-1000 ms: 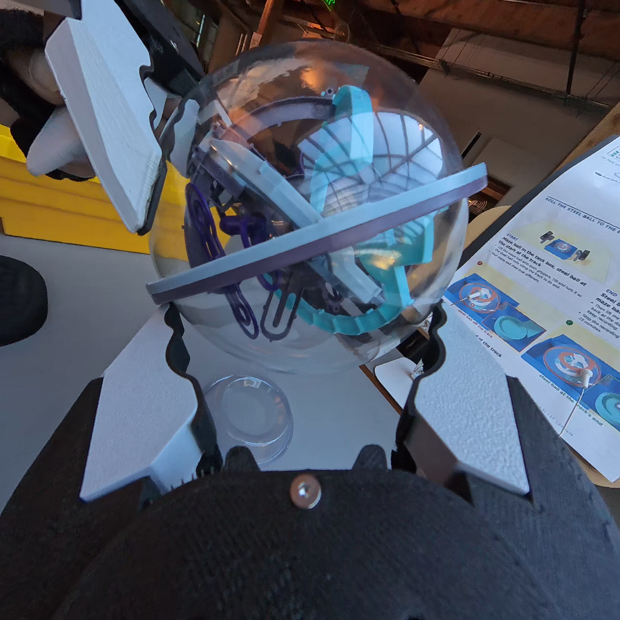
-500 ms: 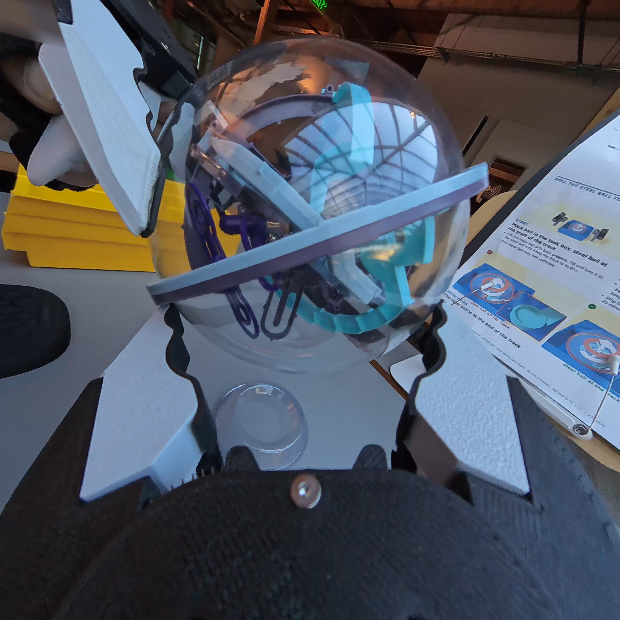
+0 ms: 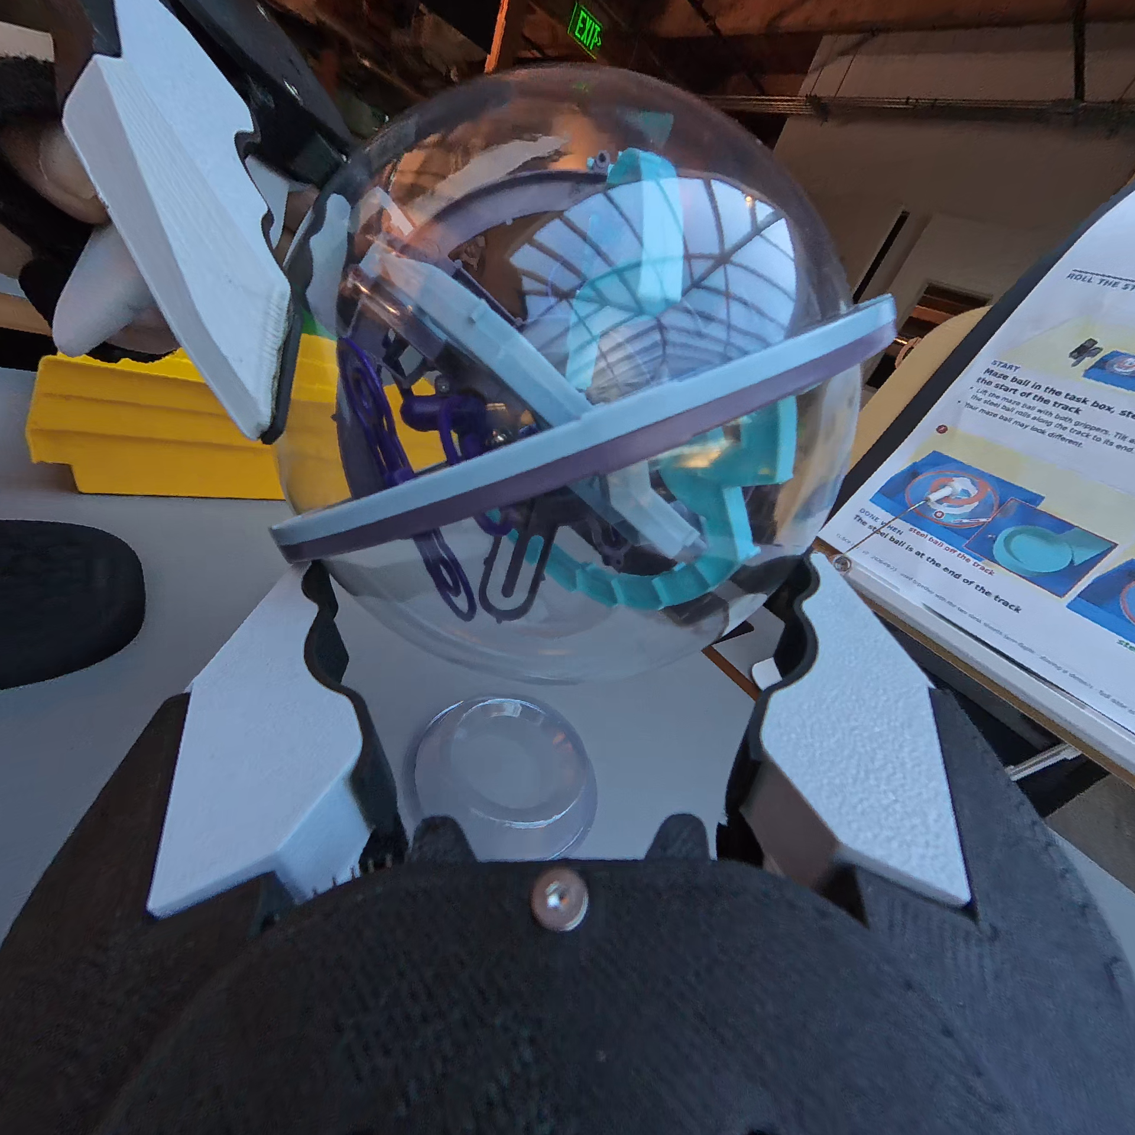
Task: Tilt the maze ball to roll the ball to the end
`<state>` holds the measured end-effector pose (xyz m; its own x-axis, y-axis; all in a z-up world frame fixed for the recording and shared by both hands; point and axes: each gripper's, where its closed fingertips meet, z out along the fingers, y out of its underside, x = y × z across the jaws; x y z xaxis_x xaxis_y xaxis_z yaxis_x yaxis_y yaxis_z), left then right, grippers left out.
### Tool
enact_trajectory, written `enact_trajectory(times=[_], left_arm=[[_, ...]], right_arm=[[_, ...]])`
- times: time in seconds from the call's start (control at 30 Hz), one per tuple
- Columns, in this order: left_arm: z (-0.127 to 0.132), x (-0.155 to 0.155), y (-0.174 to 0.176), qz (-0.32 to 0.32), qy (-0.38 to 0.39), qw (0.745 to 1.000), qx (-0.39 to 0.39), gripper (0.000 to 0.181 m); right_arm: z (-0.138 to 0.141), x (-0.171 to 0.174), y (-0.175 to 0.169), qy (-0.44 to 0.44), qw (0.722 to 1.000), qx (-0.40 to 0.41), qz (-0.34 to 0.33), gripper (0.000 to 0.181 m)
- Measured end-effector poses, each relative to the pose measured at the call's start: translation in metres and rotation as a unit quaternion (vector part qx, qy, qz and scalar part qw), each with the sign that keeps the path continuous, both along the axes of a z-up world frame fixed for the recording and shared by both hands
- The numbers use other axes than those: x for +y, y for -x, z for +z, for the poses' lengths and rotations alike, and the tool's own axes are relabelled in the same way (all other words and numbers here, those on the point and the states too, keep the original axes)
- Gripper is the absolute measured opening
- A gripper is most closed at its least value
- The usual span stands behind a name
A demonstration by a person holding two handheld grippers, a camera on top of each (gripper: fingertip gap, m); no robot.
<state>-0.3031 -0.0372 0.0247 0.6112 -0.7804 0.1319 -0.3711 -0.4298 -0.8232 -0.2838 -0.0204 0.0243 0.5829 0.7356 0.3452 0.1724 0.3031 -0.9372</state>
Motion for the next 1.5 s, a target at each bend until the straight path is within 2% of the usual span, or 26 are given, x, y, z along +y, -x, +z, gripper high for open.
enact_trajectory(times=[0.27,0.87,1.5], left_arm=[[-0.015,0.002,0.001,0.007,-0.019,1.000,0.013,0.155],[-0.030,0.007,0.004,0.019,-0.045,0.998,0.043,0.155],[-0.058,0.018,0.010,0.029,-0.021,0.998,0.041,0.155]], right_arm=[[-0.015,0.002,0.001,-0.010,1.000,0.010,0.000,0.144],[-0.034,0.007,0.004,-0.011,1.000,0.006,-0.001,0.144],[-0.065,0.019,0.010,0.031,0.999,-0.024,0.001,0.145]])
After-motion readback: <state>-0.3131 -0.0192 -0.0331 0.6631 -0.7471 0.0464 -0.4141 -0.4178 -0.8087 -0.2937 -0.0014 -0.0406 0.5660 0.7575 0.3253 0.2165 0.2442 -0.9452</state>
